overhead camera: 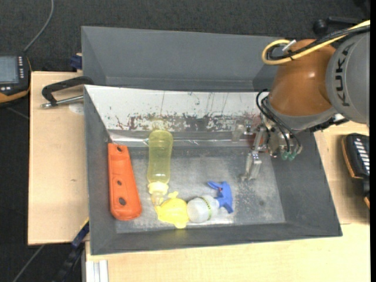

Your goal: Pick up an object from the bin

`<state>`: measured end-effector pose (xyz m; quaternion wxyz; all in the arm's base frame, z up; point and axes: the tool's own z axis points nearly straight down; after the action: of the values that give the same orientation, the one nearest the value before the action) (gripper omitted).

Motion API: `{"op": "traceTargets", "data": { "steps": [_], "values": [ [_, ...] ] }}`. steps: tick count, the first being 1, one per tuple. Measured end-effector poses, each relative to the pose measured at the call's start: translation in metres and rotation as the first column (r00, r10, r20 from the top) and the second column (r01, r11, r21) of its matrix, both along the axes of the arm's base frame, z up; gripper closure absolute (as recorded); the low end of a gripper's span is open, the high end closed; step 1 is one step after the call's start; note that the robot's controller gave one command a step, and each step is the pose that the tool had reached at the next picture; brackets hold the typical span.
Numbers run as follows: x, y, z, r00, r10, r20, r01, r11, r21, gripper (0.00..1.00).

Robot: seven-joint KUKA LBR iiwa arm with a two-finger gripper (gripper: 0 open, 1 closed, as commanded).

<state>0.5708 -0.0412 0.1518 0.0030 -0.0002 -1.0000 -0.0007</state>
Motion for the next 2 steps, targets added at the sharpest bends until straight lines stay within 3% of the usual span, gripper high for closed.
{"op": "traceTargets", "data": {
  "steps": [1,2],
  "values": [
    [0.001,0.000,0.005,1.000,0.001,0.008,-0.001,1.000,-0.001,0.00],
    [-0.019,0.027,-0.045,1.000,-0.015,0.011,0.015,1.000,0.000,0.00]
  ]
}}
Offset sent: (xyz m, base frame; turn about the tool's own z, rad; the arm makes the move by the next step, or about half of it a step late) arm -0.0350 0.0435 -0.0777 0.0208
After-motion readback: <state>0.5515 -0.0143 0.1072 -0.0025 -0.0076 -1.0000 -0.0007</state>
